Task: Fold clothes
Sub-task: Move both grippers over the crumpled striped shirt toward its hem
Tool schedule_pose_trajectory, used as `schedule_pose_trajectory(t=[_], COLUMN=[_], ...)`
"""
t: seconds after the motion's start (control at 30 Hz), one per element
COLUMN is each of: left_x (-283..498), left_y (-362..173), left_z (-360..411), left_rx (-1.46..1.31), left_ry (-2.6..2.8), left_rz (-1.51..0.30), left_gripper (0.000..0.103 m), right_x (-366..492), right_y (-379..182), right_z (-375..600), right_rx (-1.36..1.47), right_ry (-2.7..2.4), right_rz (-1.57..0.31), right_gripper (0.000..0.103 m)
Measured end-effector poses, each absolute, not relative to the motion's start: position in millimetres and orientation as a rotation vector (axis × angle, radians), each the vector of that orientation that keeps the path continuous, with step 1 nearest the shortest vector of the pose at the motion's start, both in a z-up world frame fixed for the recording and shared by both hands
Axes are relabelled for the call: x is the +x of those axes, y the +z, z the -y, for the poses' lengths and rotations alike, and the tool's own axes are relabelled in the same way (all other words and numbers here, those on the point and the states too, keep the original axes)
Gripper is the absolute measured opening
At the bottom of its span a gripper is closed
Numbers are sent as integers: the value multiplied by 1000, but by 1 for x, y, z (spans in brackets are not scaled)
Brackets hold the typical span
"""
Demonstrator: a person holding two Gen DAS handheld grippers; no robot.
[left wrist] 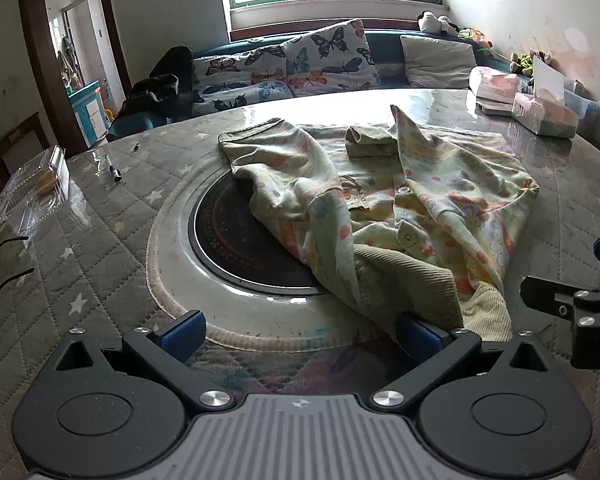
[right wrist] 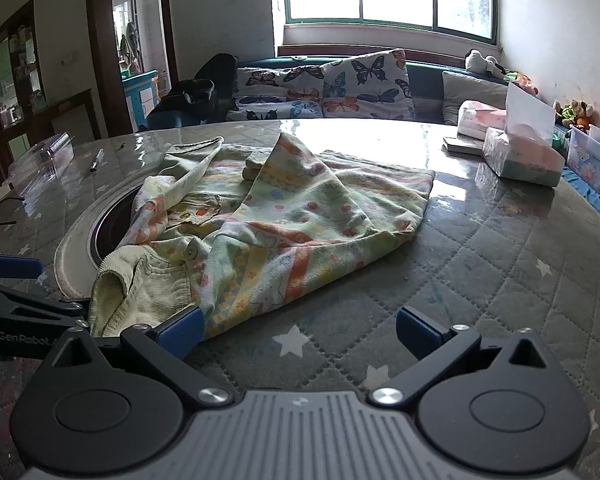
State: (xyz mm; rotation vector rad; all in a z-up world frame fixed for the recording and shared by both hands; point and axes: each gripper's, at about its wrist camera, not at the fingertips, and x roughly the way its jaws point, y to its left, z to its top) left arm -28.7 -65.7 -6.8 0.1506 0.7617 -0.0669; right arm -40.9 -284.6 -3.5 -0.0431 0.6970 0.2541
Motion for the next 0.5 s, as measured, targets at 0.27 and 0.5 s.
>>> schedule_pose_trajectory(t=[0.27,0.5], left_x=[-27,-11], left_y=[6,17], left_z=[60,58], left_rx=[138,138], left_ry=[-57,-60], left_rz=[-741,-715], left_gripper=[103,103], right_x=[-34,-19], right_y=[-2,1], right_z=[283,282], right_rx=[-47,-47], right_ry=[260,277], right_rz=[-700,-707], right_gripper=[103,103])
